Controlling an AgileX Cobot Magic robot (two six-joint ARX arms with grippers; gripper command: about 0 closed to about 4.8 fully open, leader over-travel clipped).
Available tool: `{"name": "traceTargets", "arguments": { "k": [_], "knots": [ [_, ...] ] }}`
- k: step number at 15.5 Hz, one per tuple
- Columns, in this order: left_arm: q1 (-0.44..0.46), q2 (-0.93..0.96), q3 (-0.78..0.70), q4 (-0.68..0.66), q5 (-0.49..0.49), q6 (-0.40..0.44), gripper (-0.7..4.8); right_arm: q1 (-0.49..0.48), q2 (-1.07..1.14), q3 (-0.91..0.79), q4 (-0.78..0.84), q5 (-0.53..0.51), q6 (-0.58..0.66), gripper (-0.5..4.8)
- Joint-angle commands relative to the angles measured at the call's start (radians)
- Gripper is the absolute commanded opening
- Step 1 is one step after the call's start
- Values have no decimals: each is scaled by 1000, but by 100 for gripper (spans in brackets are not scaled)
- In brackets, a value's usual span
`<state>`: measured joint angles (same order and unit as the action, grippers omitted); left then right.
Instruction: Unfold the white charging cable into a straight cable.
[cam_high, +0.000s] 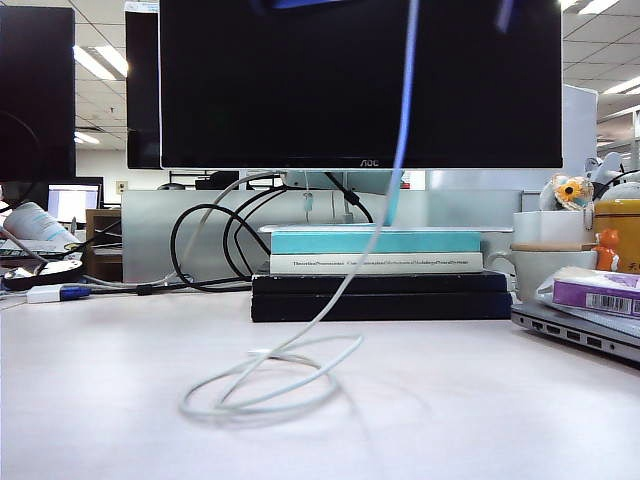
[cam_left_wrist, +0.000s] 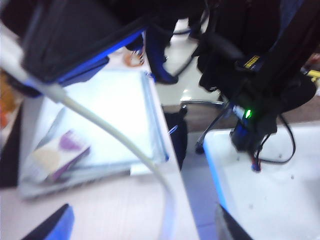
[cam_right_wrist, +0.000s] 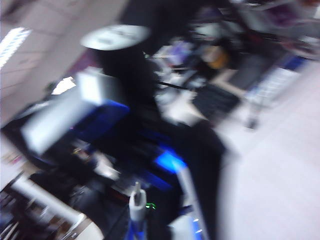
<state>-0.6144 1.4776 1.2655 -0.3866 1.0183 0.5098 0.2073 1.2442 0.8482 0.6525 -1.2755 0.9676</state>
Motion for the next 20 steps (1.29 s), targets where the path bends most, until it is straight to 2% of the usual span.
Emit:
{"name": "traceTargets", "arguments": {
  "k": [1,2,4,7,9,11,12,14,17,18,20],
  "knots": [
    [-69,43,3,179,-129,-121,84,12,-4,5,113,14,58,22],
    [-69,43,3,179,-130,-122,73,12,-5,5,140,27,60,22],
    [-69,44,0,160,-201,-120,73,3,-5,6,193,55,80,22],
    [-68,56,-11,108,-270,-90,75,-35,-5,30,197,54,89,22],
    [-69,76,-54,117,-310,-72,75,-81,-5,76,201,54,137,22],
    [-71,129,-75,184,-286,-78,76,-97,-5,101,236,46,185,22],
    [-71,129,-75,268,-143,-124,252,-100,-4,101,238,43,185,22],
    [-71,129,-75,258,-53,-117,252,-101,-5,101,239,44,185,22],
    [-80,129,-75,342,-105,-149,246,-100,-4,102,243,122,186,22],
    [-89,130,-75,449,-188,-229,241,-100,-5,103,246,138,218,22],
    [-111,136,-75,540,-272,-250,240,-100,-5,103,306,160,270,22]
  ]
}}
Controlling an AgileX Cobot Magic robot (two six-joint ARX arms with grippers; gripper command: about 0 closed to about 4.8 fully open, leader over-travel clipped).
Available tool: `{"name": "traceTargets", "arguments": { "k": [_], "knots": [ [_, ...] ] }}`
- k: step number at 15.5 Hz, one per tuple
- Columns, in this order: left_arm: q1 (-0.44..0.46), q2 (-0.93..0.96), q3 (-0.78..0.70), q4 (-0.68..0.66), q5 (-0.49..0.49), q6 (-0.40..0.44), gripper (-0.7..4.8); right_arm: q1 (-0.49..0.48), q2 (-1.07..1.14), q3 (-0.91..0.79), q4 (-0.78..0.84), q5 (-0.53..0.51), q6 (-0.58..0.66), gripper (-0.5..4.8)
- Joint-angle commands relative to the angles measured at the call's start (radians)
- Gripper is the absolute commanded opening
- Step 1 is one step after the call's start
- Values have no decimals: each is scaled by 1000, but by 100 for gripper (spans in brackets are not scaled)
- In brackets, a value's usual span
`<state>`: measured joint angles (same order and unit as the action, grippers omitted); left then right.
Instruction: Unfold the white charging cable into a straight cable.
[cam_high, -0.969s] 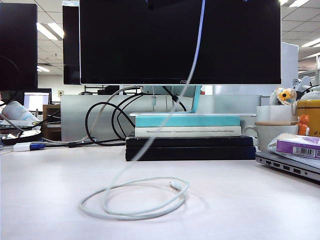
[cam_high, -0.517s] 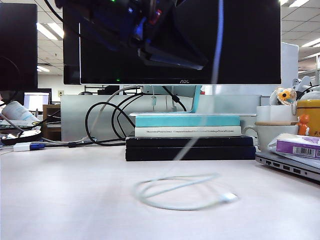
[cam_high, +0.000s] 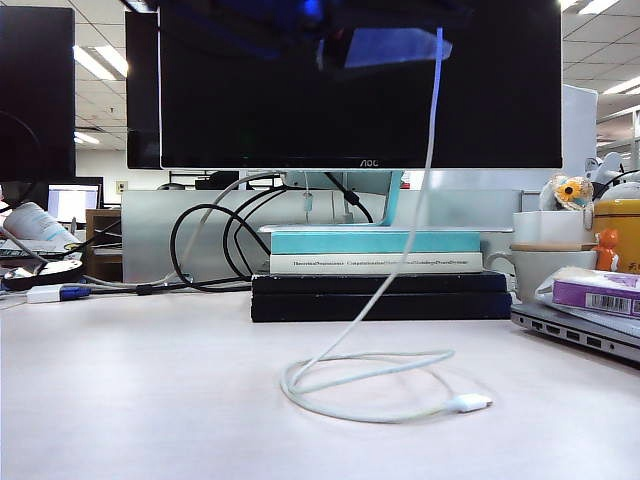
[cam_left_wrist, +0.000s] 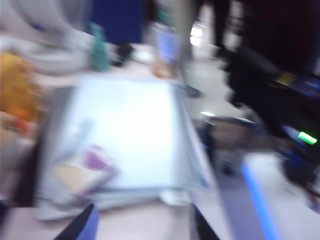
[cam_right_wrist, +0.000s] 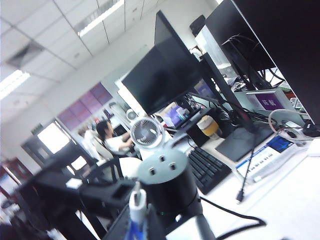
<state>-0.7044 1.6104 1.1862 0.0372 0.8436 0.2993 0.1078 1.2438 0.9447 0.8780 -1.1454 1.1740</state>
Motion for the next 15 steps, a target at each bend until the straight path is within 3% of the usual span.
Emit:
{"name": "traceTargets", "arguments": {
  "k": [1,2,4,5,10,15],
  "knots": [
    [-25,3,4,142,-137,-57,236,0,-4,7,109,34,81,22],
    [-63,11,3,210,-460,-59,236,-10,-4,7,202,55,147,22],
    [-76,16,0,274,-565,-61,236,-13,-4,7,201,51,154,22],
    [-82,16,-51,402,-787,-69,174,-14,-5,7,204,50,163,22],
    [-82,14,-166,489,-1138,-67,174,-68,-4,6,195,-11,162,22],
    [-82,13,-188,525,-1313,27,132,-241,-4,6,140,-120,156,22]
  ]
}}
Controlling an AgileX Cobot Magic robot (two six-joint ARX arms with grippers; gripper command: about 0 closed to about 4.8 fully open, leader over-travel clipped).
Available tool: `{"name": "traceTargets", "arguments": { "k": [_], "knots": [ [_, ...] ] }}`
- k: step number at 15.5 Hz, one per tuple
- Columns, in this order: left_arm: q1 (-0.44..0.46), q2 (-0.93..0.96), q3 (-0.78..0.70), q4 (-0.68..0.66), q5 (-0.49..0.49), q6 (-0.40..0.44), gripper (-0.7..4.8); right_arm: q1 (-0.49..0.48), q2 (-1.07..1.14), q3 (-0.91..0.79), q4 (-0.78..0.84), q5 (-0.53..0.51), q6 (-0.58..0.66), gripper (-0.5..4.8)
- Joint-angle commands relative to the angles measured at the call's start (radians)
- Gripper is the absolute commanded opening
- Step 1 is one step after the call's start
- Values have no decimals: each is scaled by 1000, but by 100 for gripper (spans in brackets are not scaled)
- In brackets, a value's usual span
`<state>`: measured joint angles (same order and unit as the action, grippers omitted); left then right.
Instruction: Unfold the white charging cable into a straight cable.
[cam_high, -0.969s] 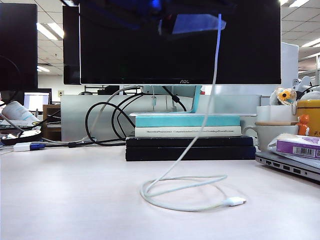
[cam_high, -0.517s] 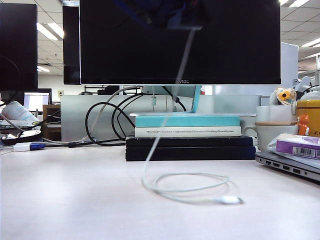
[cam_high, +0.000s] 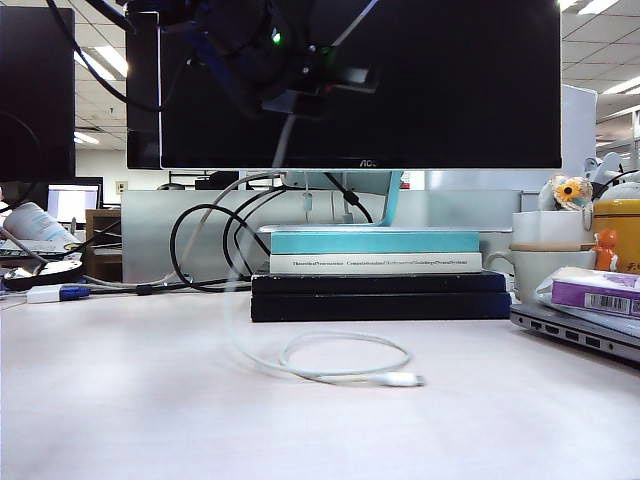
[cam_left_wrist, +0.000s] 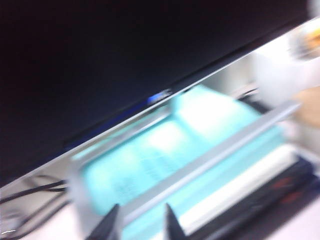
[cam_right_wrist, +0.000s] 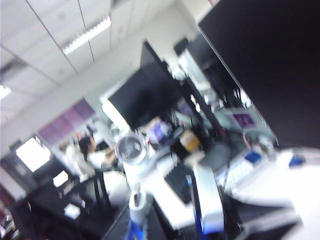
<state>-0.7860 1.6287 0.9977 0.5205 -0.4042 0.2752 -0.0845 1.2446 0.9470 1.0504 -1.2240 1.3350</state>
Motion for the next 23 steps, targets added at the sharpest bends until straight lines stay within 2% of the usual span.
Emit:
{"name": "traceTargets", "arguments": {
  "k": [1,3,5,9,11,13,16,17,21,23],
  "knots": [
    [0,-11,0,42,-101,68,131,-75,-5,3,-51,-59,-11,22],
    [0,-34,-2,24,-182,114,132,-132,-4,2,-117,-94,-76,22],
    [1,-61,-2,-32,-225,118,132,-158,-4,2,-175,-96,-123,22],
    [2,-109,-12,-132,-274,163,132,-199,-3,2,-431,-90,-350,21],
    [3,-137,-50,-125,-274,162,132,-211,-3,2,-580,-73,-465,22],
    [51,-189,-145,-122,-287,151,132,-228,-3,2,-890,22,-708,21],
    [87,-244,-241,-122,-291,108,132,-240,-3,2,-1099,143,-884,22],
    [95,-275,-284,-122,-302,83,131,-242,-3,2,-1183,235,-966,22],
    [95,-311,-318,-124,-348,68,131,-267,-3,2,-1335,465,-1102,22],
    [96,-317,-319,-147,-379,68,131,-289,-4,2,-1369,531,-1128,22]
  ]
}}
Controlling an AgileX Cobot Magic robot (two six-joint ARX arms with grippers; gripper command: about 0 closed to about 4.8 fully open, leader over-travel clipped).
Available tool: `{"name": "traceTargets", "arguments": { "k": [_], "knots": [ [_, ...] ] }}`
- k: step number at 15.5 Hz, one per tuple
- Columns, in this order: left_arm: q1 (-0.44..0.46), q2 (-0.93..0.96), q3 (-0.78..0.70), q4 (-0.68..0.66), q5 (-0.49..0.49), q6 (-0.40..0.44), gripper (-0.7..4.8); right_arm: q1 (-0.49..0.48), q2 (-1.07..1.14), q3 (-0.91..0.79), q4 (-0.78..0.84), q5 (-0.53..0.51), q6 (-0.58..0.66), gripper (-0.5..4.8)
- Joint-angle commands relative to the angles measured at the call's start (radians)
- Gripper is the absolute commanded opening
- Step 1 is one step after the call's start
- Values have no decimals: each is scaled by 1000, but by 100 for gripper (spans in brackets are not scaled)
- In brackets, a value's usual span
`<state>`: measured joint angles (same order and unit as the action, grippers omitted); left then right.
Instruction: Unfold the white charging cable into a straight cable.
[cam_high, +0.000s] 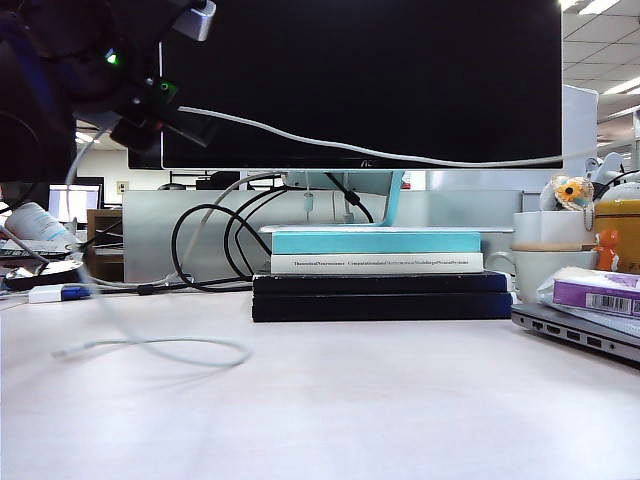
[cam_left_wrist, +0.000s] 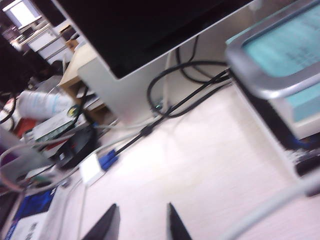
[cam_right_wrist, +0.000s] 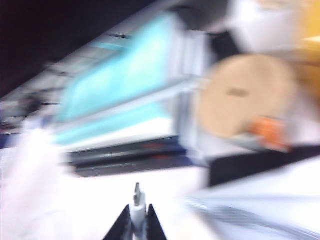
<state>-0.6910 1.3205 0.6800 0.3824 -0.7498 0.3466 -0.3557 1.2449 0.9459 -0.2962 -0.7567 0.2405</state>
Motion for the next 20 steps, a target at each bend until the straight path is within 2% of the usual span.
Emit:
{"name": "traceTargets", "arguments": {
  "k": [1,5,8,13,16,18,20],
  "knots": [
    [1,-9,-1,-21,-36,-2,131,-26,-4,3,-23,90,-39,22],
    [1,-9,-7,-59,-45,-6,131,-74,-4,3,-26,171,-63,22],
    [1,-9,-14,-82,-80,-10,131,-108,-4,4,-66,297,-136,21],
    [11,-64,-74,-90,-129,-19,131,-112,-4,5,-74,449,-201,21],
    [19,-88,-89,-107,-154,-32,130,-112,-4,5,-75,474,-229,22],
    [25,-88,-89,-132,-171,-32,130,-112,-4,5,-80,532,-244,22],
    [26,-96,-89,-159,-171,-1,130,-112,-4,5,-93,636,-293,22]
  ]
}}
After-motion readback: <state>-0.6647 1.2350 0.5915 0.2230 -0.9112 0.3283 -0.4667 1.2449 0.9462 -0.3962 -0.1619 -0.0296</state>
